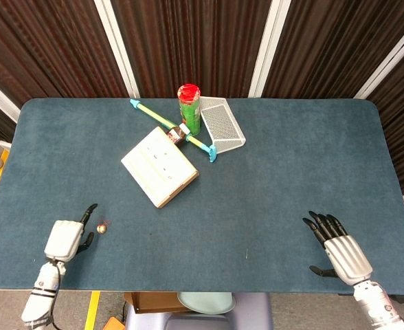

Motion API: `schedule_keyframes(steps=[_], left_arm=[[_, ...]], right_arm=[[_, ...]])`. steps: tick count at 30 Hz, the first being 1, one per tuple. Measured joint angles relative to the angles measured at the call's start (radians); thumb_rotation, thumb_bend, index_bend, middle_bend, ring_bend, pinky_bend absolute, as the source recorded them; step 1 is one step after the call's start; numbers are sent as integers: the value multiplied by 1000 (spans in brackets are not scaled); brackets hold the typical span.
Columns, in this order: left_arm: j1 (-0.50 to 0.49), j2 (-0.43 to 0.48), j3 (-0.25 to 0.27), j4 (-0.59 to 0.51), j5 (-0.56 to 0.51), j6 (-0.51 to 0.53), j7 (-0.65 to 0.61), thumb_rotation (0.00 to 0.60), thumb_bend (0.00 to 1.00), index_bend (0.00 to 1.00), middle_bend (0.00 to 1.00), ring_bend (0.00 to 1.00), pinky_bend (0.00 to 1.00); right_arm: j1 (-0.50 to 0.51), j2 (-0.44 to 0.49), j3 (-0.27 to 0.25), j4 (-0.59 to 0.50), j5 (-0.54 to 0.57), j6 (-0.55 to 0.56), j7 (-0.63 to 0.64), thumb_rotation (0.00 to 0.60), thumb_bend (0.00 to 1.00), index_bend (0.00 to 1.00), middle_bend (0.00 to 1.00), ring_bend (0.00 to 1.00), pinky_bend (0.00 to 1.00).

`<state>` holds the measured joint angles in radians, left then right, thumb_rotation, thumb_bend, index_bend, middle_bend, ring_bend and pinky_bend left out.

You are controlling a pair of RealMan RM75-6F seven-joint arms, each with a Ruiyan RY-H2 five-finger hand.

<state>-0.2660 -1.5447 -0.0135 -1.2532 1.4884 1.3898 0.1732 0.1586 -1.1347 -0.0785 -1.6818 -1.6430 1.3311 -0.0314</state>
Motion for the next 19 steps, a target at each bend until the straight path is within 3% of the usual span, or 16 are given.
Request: schedule_keyframes(steps=[1, 2, 4, 10, 19], left_arm=[[20, 21, 8, -19, 16, 45, -12, 600, 404, 24, 266, 242, 364], [36, 41, 15, -35, 29, 81, -25, 600, 402, 21, 116, 92, 182], [77, 91, 35, -71, 69, 170, -61, 600, 401, 27, 1, 0, 17], [208, 227, 105, -138, 192, 399, -207, 600, 403, 66, 0, 0, 0], [225, 292, 117, -172, 209, 370, -255, 600, 402, 61, 0, 0, 0]], right_arm=[[-1, 0, 1, -1, 2, 1, -2, 600, 183, 0, 0, 0, 0], [-2, 1, 2, -2, 7, 2, -6, 600, 183, 0, 0, 0, 0], [-5, 2, 5, -4, 13, 5, -15, 600, 183, 0, 0, 0, 0], [-21, 0, 16, -14, 41, 22, -73, 600, 183, 0, 0, 0, 0], [-36, 1, 18, -23, 49, 37, -96, 600, 183, 0, 0, 0, 0]])
